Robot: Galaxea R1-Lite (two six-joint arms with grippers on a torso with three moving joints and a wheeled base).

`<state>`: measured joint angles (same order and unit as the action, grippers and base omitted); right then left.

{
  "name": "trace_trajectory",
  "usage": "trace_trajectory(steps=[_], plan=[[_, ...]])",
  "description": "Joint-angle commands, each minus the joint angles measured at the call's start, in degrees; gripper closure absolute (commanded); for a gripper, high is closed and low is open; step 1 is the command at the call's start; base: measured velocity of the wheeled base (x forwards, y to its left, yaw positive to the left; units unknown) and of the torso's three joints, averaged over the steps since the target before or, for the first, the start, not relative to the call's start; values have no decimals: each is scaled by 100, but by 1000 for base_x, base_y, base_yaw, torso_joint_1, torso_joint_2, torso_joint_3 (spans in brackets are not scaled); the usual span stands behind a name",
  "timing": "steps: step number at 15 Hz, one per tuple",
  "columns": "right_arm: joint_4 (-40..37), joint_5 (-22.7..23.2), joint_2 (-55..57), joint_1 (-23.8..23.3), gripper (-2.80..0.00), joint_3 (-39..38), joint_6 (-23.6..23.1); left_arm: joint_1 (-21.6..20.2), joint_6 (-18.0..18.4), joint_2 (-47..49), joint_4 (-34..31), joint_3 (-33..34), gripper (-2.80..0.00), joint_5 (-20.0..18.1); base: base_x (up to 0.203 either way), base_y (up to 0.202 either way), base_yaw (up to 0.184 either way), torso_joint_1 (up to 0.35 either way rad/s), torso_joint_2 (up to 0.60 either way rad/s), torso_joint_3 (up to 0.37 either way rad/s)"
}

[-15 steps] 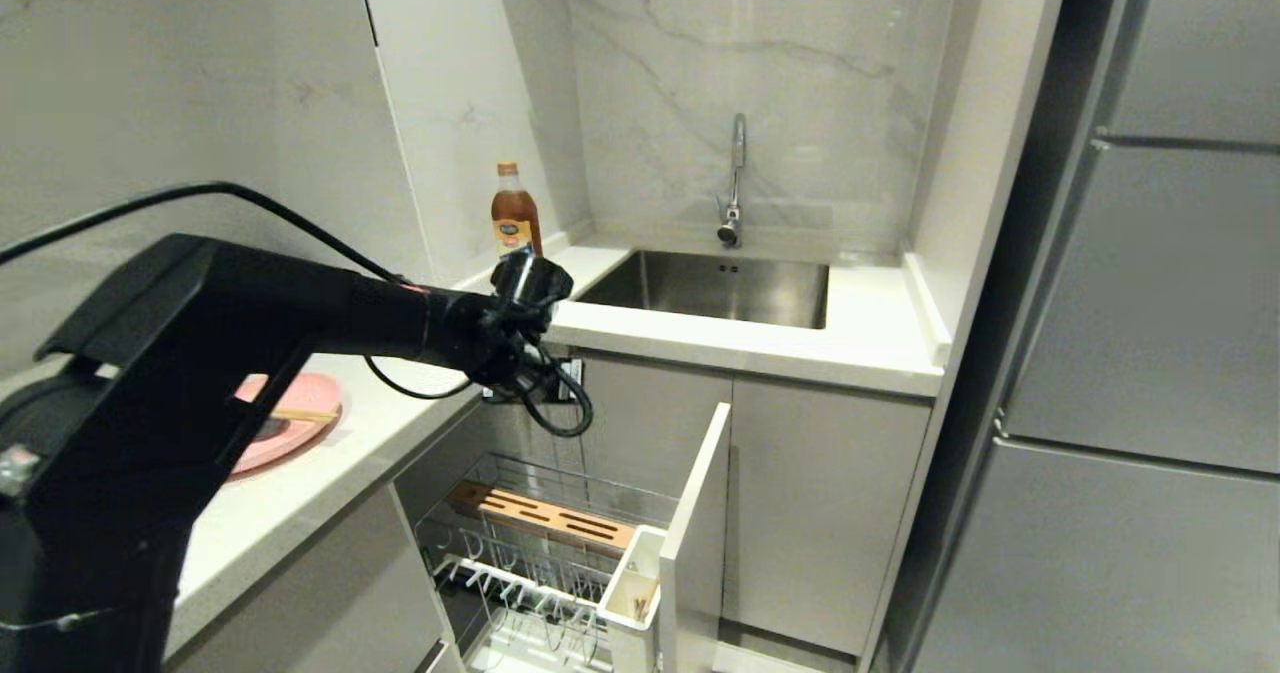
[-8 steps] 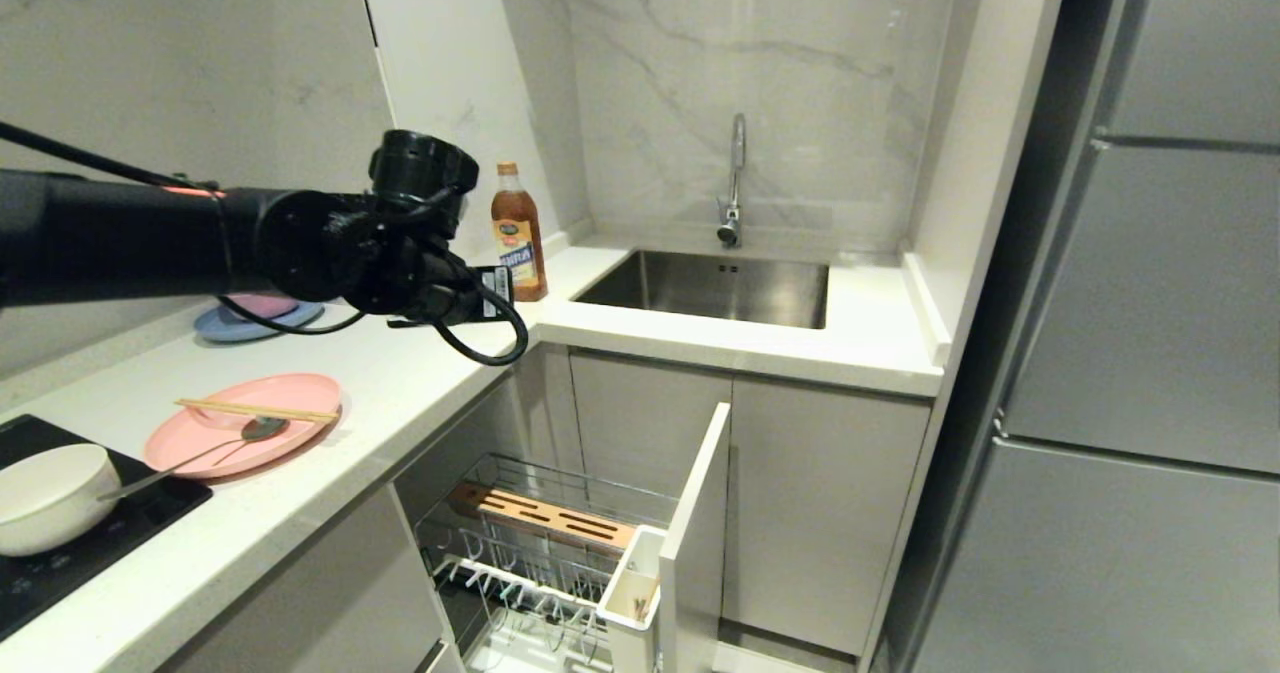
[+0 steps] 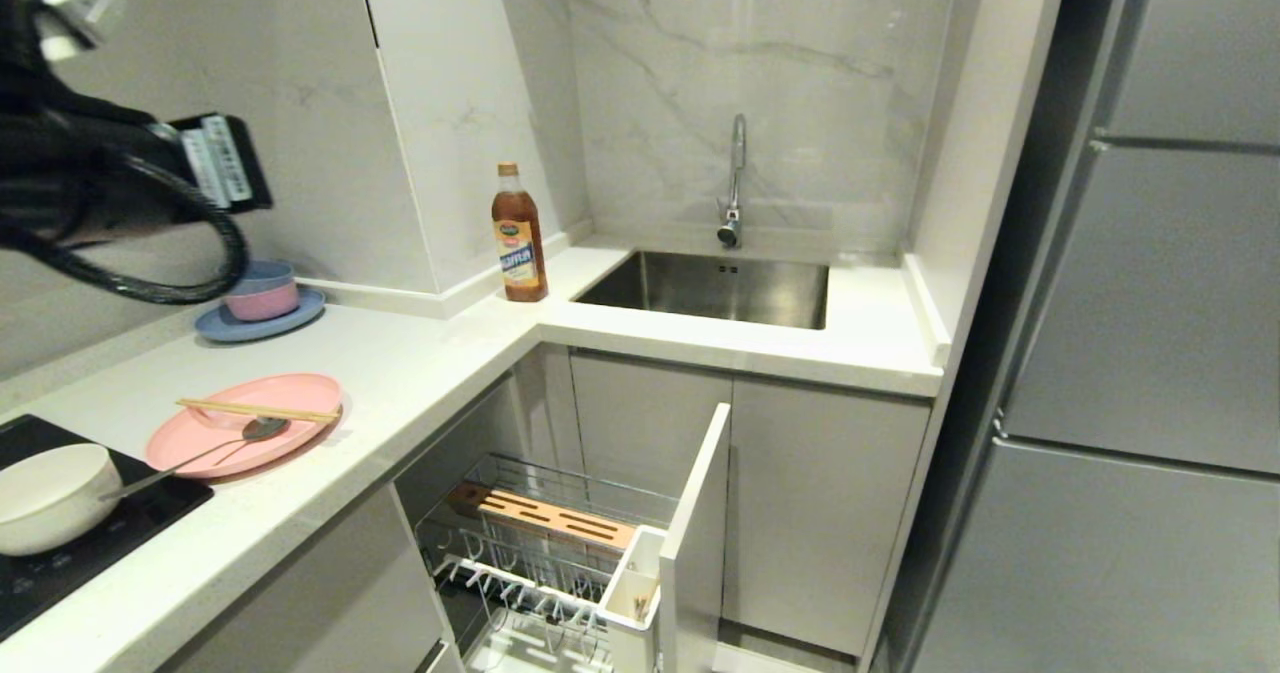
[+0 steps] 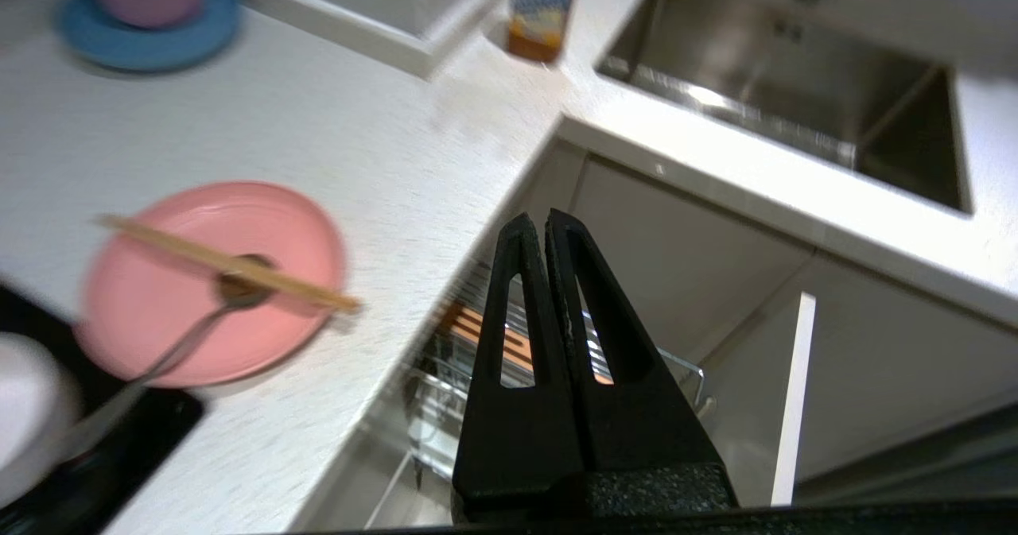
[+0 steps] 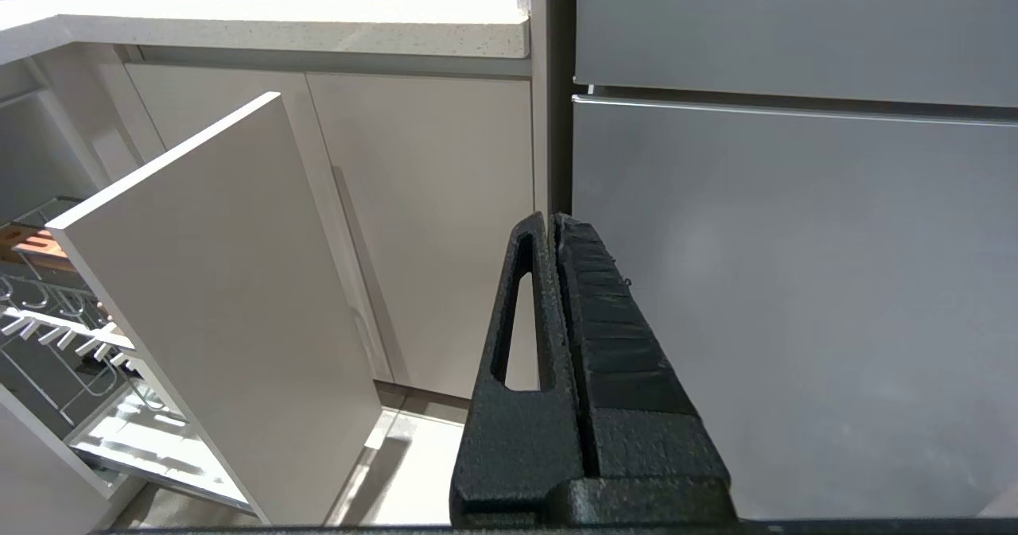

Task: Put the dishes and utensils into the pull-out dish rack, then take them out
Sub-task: Pick up the bowl and place it in the cupboard

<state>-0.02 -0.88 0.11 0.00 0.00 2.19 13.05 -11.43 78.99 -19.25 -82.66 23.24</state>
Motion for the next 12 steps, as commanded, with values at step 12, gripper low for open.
trace_trajectory(steps=[12], plan=[[2, 0, -2, 0, 0, -9, 0, -1130, 1451, -6912, 230, 5050, 0, -1091, 0, 0, 0, 0, 0, 0]])
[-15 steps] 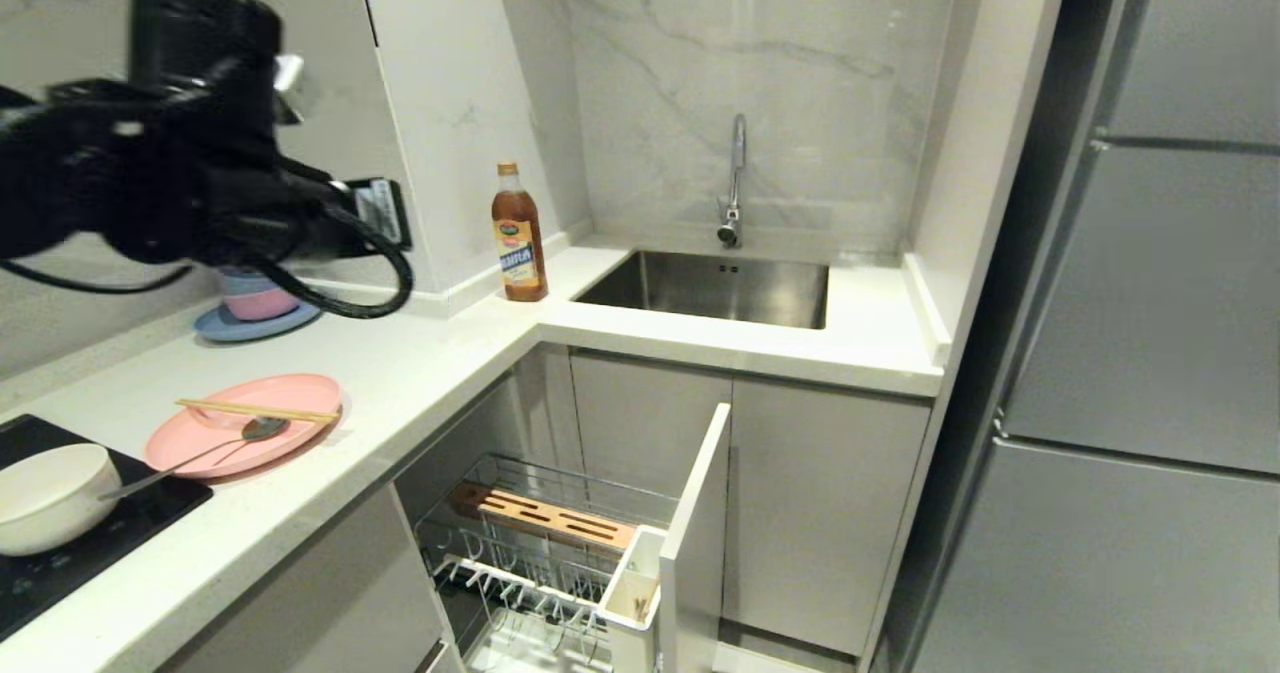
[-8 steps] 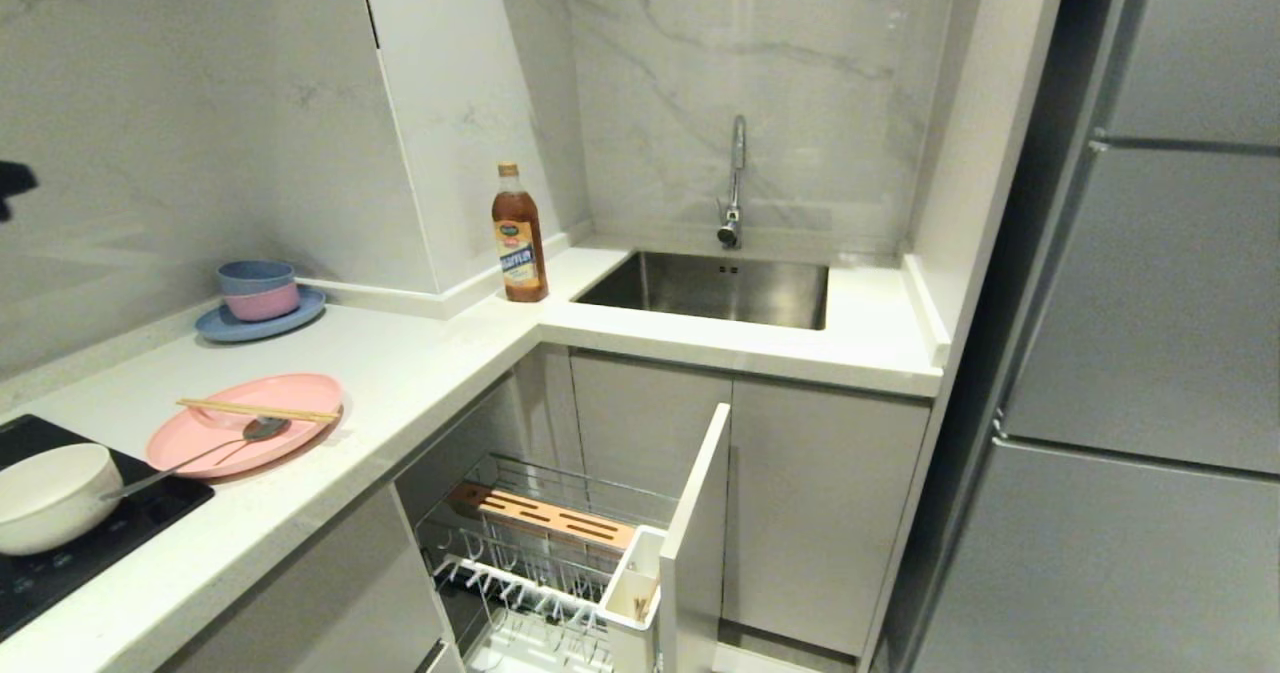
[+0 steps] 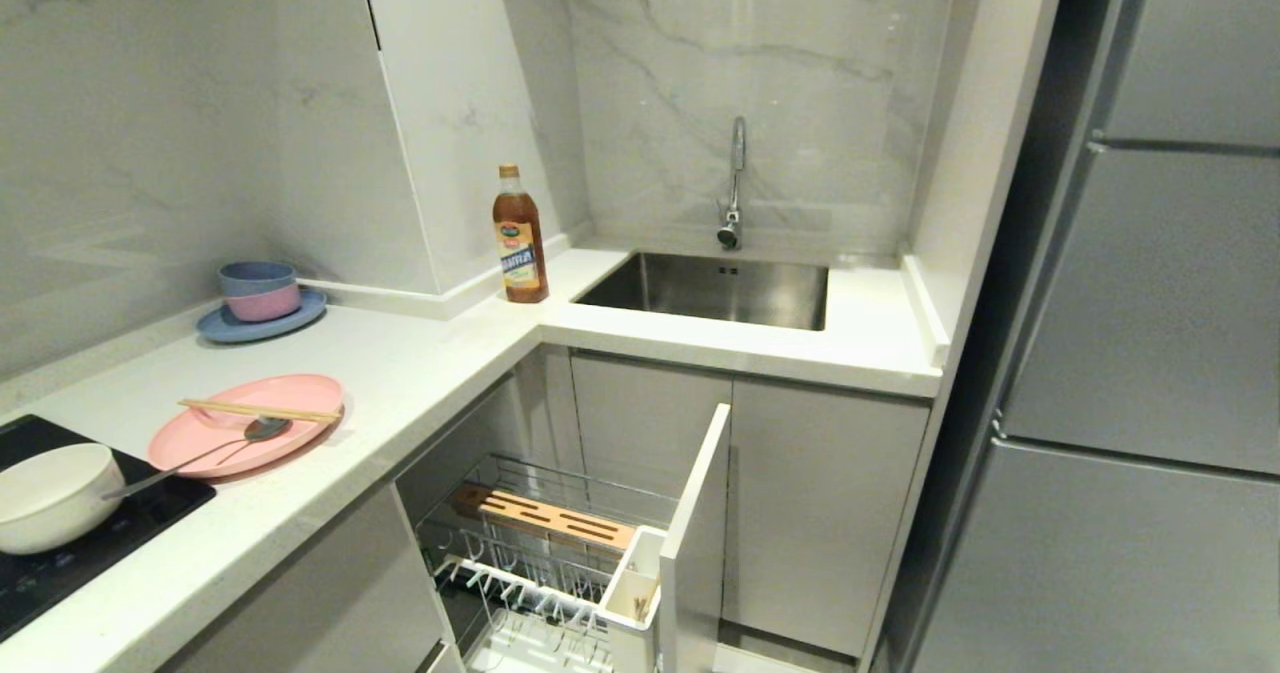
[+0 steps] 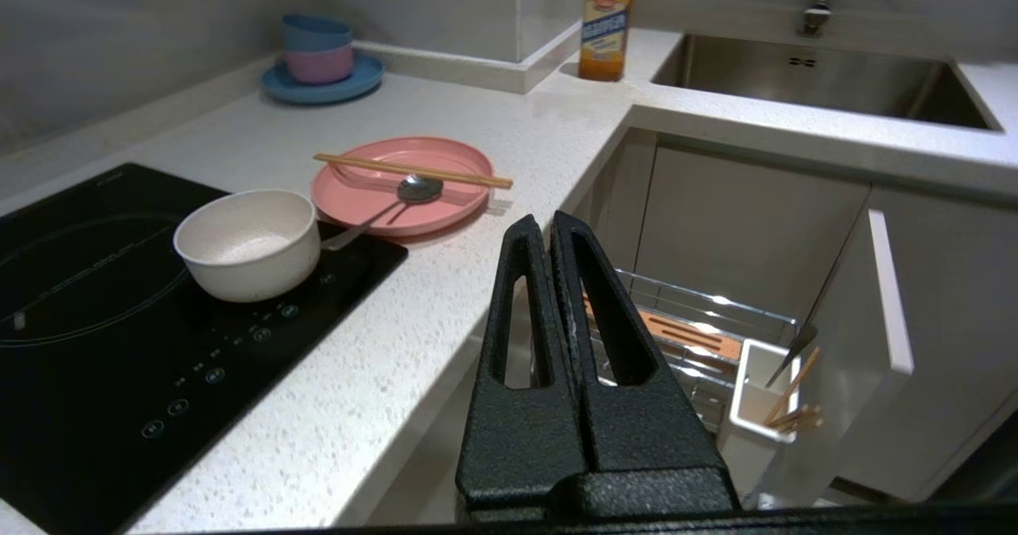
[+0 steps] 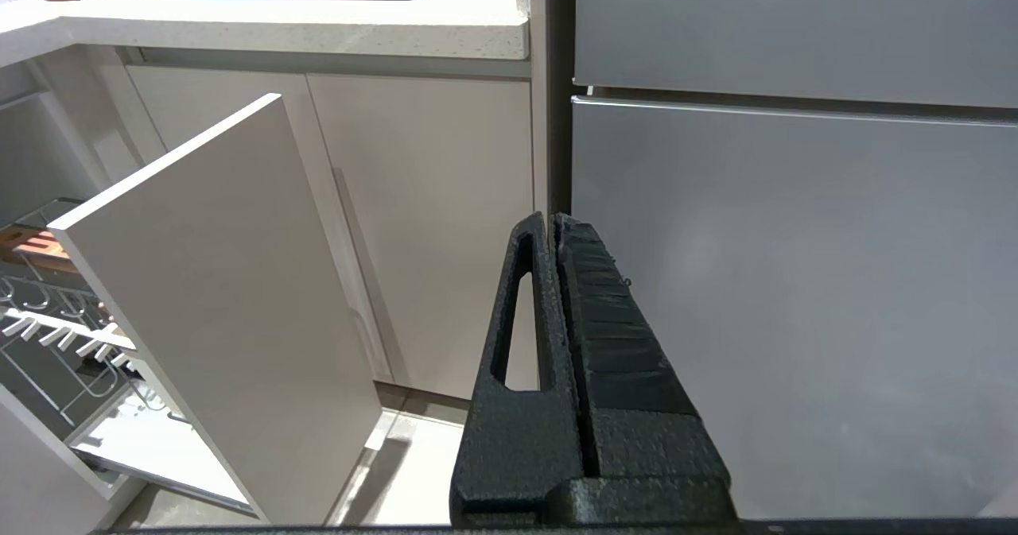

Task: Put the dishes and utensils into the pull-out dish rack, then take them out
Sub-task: Pick up the bowl and place it in the cupboard

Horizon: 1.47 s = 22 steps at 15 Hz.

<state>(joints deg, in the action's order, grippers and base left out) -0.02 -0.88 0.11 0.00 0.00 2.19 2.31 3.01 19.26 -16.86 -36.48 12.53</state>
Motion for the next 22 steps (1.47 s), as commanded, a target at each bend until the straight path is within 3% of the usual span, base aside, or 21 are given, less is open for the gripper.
trace_trajectory(steps=[1, 4, 6, 8, 12, 22], plan=[[-2, 0, -2, 0, 0, -12, 0, -109, 177, -1449, 227, 1020, 0, -235, 0, 0, 0, 0, 0, 0], [-6, 0, -2, 0, 0, -9, 0, -201, 284, -1978, 1445, 2823, 0, -584, 0, 0, 0, 0, 0, 0], [1, 0, -2, 0, 0, -10, 0, -232, 192, -1949, 1835, 3622, 0, -960, 0, 0, 0, 0, 0, 0], [1, 0, -2, 0, 0, -18, 0, -248, 122, -1927, 1681, 3647, 0, -1399, 0, 0, 0, 0, 0, 0], [-3, 0, -2, 0, 0, -17, 0, -249, -138, -1926, 1693, 3657, 0, -1350, 0, 0, 0, 0, 0, 0], [2, 0, -2, 0, 0, -18, 0, -249, -151, -1926, 1695, 3657, 0, -1323, 0, 0, 0, 0, 0, 0]])
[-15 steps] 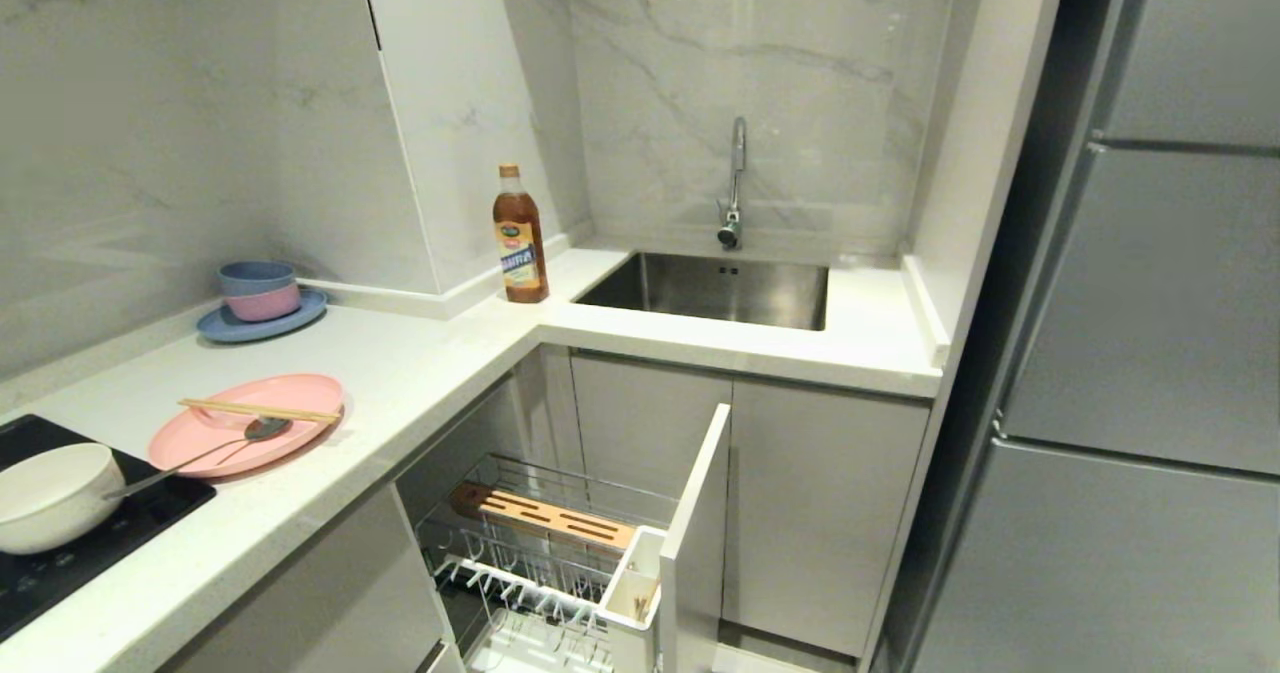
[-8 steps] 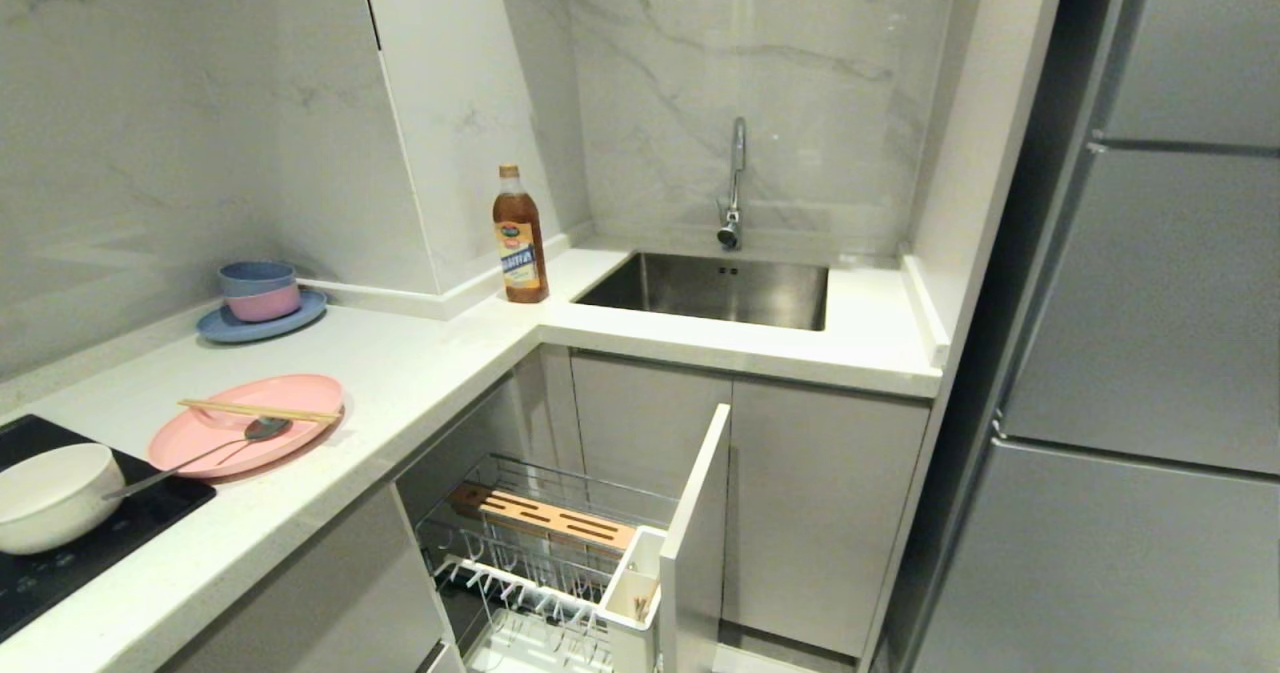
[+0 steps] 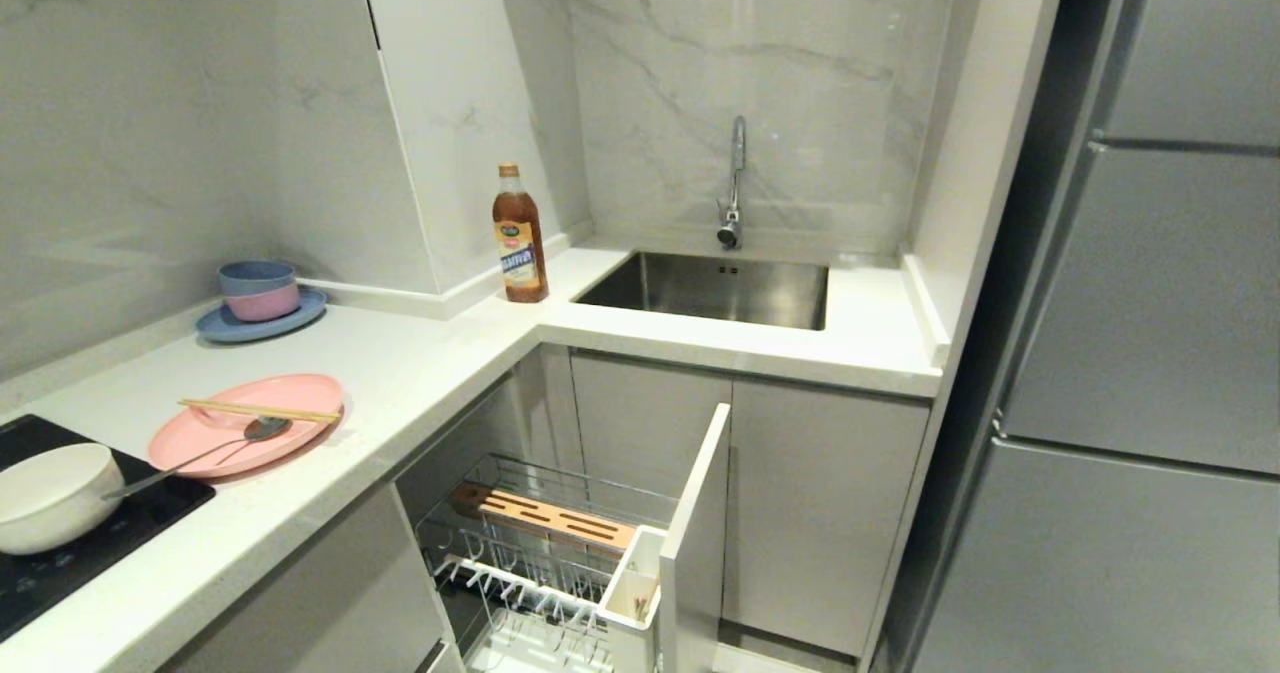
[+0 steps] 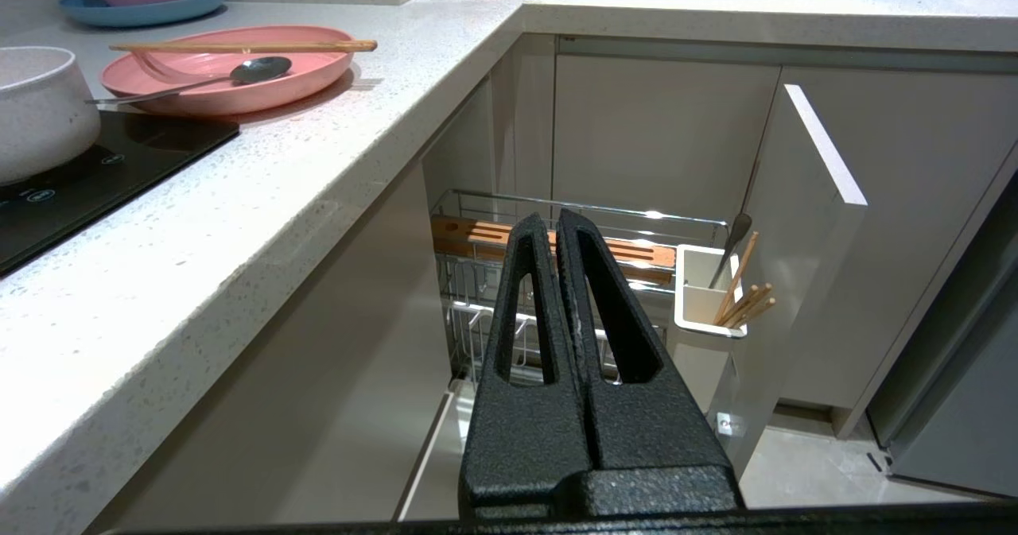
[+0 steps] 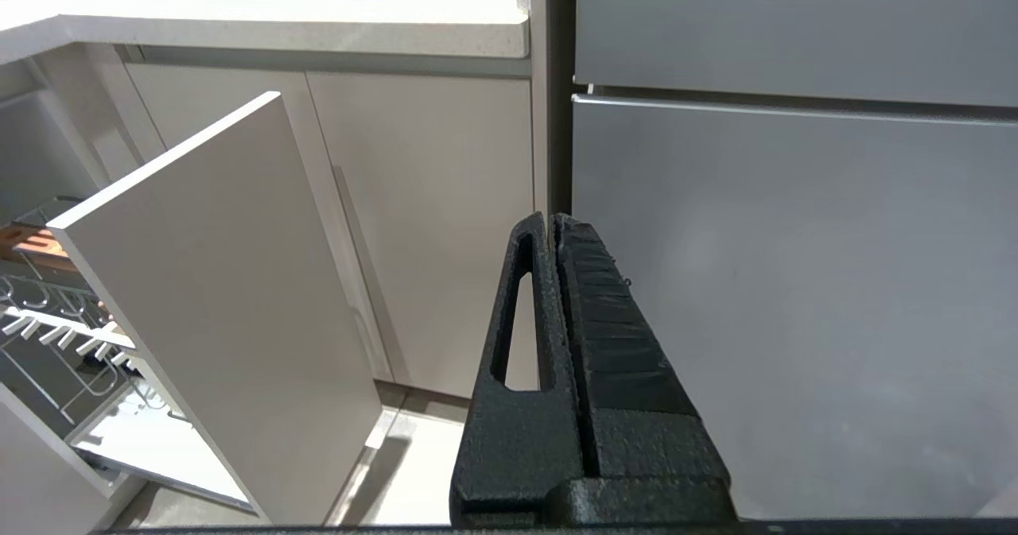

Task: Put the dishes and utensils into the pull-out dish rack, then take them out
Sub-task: Pick up the bowl and place it in the cupboard

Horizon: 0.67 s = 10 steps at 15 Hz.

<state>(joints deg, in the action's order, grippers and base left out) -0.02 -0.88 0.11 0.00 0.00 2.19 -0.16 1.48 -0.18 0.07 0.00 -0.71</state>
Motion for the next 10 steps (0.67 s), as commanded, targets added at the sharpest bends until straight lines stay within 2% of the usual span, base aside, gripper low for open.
trace_trajectory(steps=[1, 10], plan=[[2, 0, -2, 0, 0, -16, 0, -2, 2, 18, 1, 9, 0, -1, 0, 0, 0, -2, 0, -95], [-6, 0, -2, 0, 0, -10, 0, -2, 11, 18, 1, 9, 0, -6, 0, 0, 0, 3, 3, -187]])
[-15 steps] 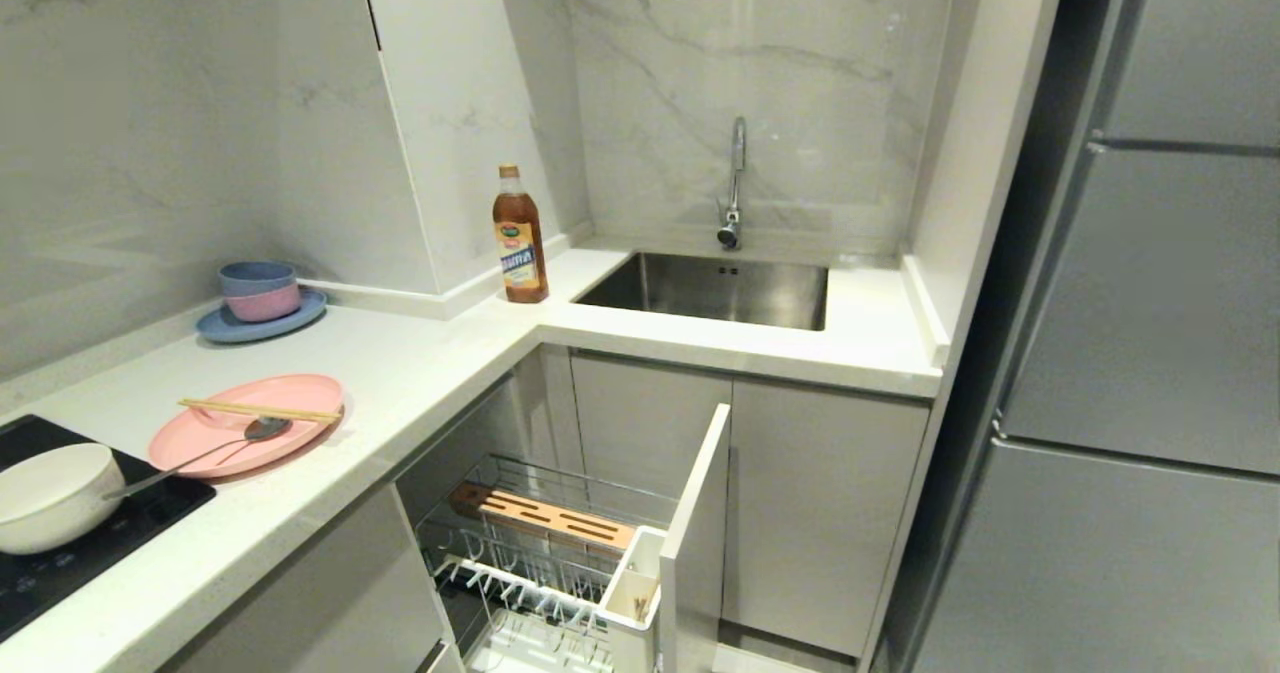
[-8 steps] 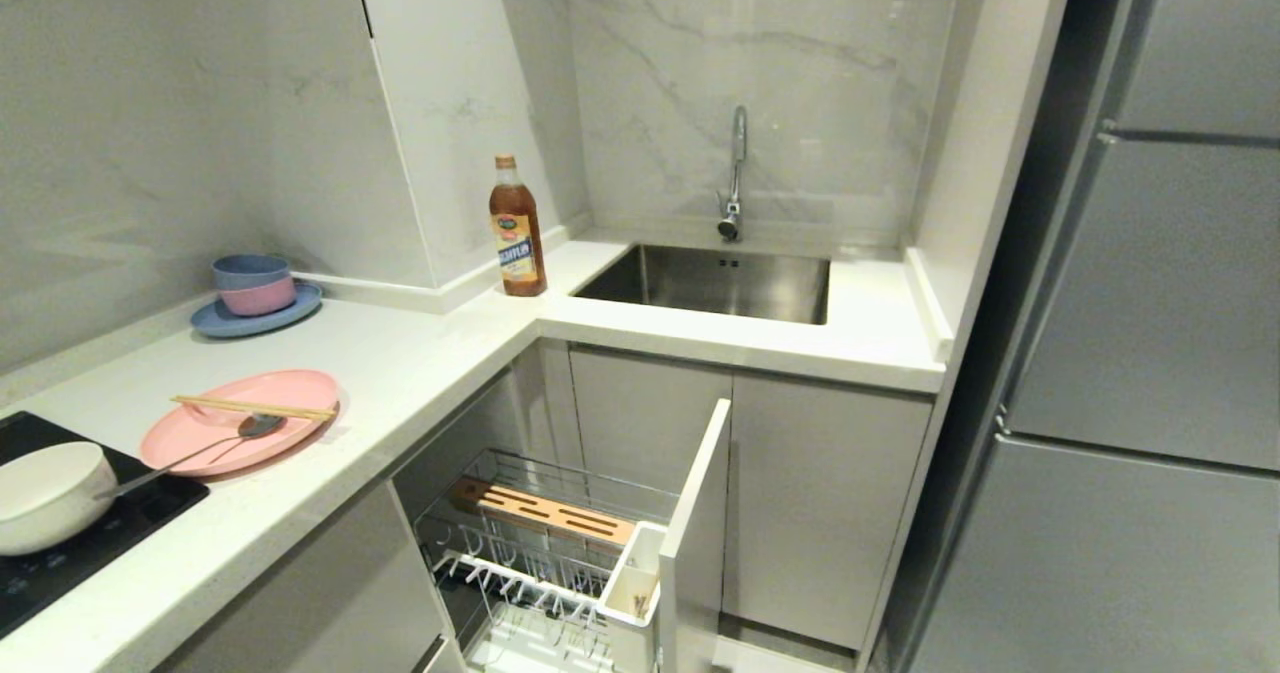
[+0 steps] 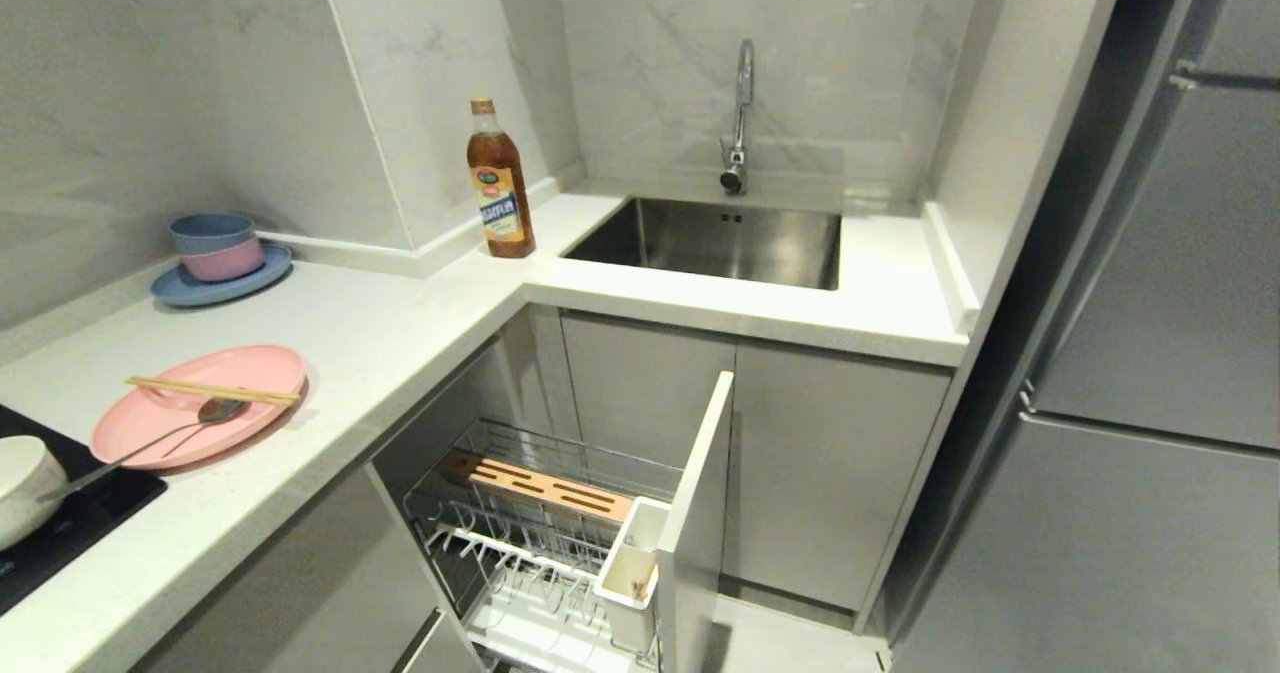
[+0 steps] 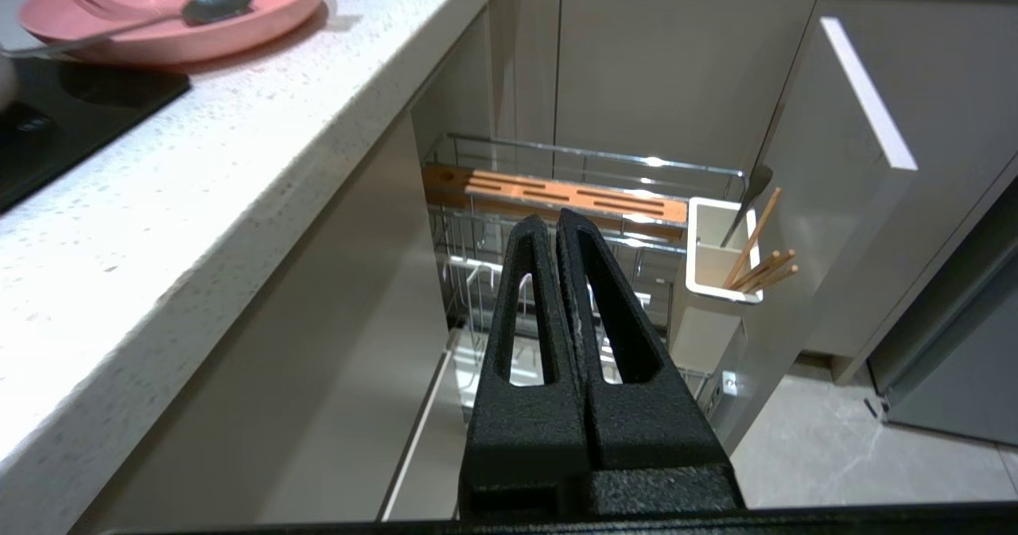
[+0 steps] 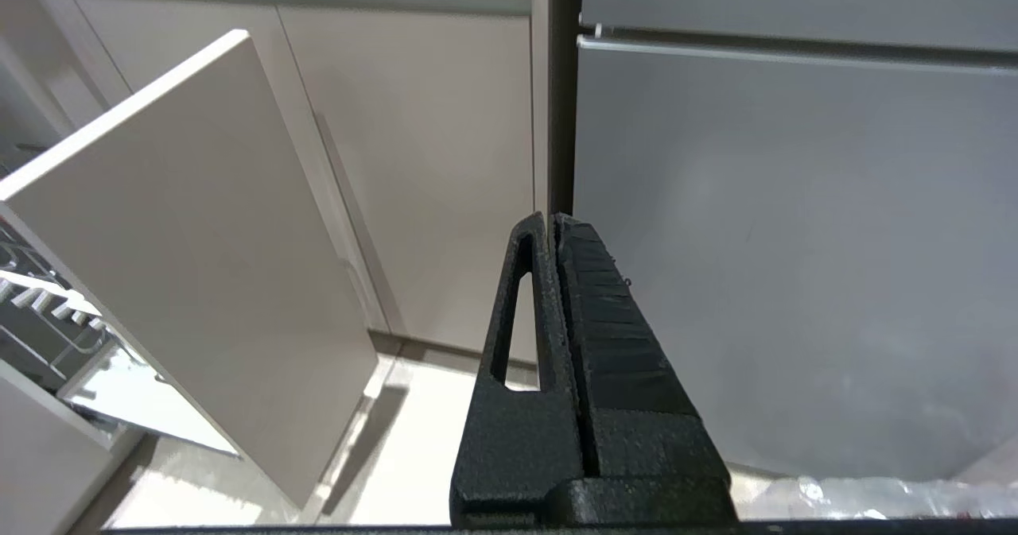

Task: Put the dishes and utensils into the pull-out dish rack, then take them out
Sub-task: Pick up the bowl and place it in the cupboard

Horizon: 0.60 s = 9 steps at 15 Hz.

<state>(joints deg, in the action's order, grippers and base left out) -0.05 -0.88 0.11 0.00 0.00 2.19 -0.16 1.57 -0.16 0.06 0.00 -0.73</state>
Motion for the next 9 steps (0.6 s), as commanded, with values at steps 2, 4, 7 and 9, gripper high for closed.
trace_trajectory(steps=[2, 4, 7, 9], plan=[[4, 0, -2, 0, 0, -17, 0, -2, 10, 16, 3, 9, 0, -6, 0, 0, 0, 2, 1, -203], [5, 0, -2, 0, 0, -17, 0, -2, 13, 16, -4, 0, 0, -4, 0, 0, 0, 2, 2, -197], [-1, 0, -2, 0, 0, -18, 0, -2, 10, 16, 2, 6, 0, -6, 0, 0, 0, 4, 0, -196], [5, 0, -2, 0, 0, -17, 0, -2, 10, 16, -5, 8, 0, -6, 0, 0, 0, 4, 2, -198]])
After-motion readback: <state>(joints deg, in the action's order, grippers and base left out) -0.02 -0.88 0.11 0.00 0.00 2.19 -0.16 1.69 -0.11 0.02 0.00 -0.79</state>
